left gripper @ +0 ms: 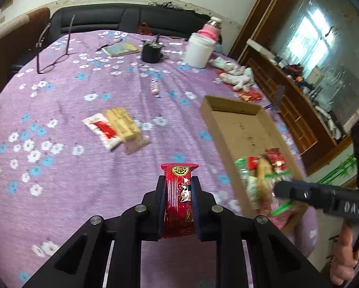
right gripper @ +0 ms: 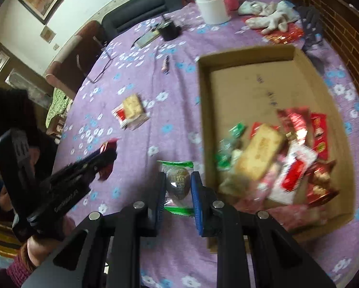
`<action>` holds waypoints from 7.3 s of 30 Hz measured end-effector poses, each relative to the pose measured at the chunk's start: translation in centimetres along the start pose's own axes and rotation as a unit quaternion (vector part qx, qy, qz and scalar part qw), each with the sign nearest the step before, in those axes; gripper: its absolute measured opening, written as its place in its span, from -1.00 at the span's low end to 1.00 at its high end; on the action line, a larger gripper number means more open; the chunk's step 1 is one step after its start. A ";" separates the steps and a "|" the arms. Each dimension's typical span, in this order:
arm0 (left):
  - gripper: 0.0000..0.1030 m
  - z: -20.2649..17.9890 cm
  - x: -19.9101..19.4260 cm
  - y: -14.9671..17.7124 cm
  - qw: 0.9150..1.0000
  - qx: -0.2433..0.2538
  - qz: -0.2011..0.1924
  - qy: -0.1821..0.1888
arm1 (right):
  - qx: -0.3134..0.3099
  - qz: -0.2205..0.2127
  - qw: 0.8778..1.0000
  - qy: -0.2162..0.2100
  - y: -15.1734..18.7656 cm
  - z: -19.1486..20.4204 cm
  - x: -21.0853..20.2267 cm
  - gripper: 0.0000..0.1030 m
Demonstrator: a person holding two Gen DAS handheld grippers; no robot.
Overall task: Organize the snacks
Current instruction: 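Carry the red packet and clear candy over the cardboard box, then open both tools to drop the red packet and candy into the box, then grasp the yellow cake bar with the right tool while the left tool grasps the white-and-red packet, then carry the cake bar and white-and-red packet over the cardboard box, then lower both held snacks into the box and open both tools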
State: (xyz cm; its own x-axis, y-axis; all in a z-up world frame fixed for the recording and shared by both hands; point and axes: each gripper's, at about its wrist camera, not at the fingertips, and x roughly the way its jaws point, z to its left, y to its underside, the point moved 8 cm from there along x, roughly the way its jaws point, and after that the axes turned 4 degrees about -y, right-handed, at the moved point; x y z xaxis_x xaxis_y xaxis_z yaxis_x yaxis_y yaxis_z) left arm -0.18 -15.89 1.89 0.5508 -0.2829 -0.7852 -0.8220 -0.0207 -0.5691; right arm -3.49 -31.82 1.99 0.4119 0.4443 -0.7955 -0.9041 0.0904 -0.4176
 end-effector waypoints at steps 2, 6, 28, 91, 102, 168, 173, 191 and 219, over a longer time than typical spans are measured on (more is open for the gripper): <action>-0.64 -0.9 0.3 0.2 1.000 0.010 -0.001 0.003 | -0.006 -0.014 1.000 0.003 -0.4 -0.3 -0.6 -0.61; -0.64 -1.4 0.5 0.2 1.000 0.019 0.012 0.015 | 0.037 0.004 0.999 -0.005 0.4 -1.3 0.1 -0.61; -0.64 -13.9 3.2 0.2 0.992 0.104 0.037 0.060 | 0.139 -0.021 0.990 0.024 1.7 -11.8 -3.7 -0.61; -0.17 12.4 -4.1 4.6 0.993 -0.091 0.006 -0.076 | -0.100 0.087 0.991 -0.030 -8.7 9.1 14.6 -0.24; -0.17 19.1 -5.7 5.1 0.989 -0.114 0.003 -0.093 | -0.150 0.120 0.981 0.013 -9.7 10.5 21.3 -0.18; -0.52 -7.0 1.0 -0.8 0.996 0.075 -0.003 -0.039 | -0.007 -0.003 1.000 -0.012 0.1 -3.4 -0.9 -0.37; -0.52 -11.8 2.1 -0.3 0.994 0.109 0.007 -0.017 | 0.025 -0.022 0.999 -0.001 0.2 -7.2 -3.2 -0.37; -0.52 -19.4 6.2 3.4 0.984 0.161 0.069 0.016 | 0.083 -0.008 0.996 0.030 1.5 -14.3 -4.8 -0.37; -0.52 -18.6 10.7 1.0 0.981 0.182 0.070 -0.007 | 0.093 0.016 0.993 0.065 -1.4 -16.4 0.4 -0.38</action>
State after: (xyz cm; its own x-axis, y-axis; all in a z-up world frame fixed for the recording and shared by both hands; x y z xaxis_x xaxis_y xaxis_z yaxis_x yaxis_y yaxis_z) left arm 2.21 -36.80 -2.48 0.4393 -0.2458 -0.8641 -0.7857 0.3613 -0.5022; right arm -0.18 -46.39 -4.89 0.3836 0.3326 -0.8615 -0.9172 0.2461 -0.3134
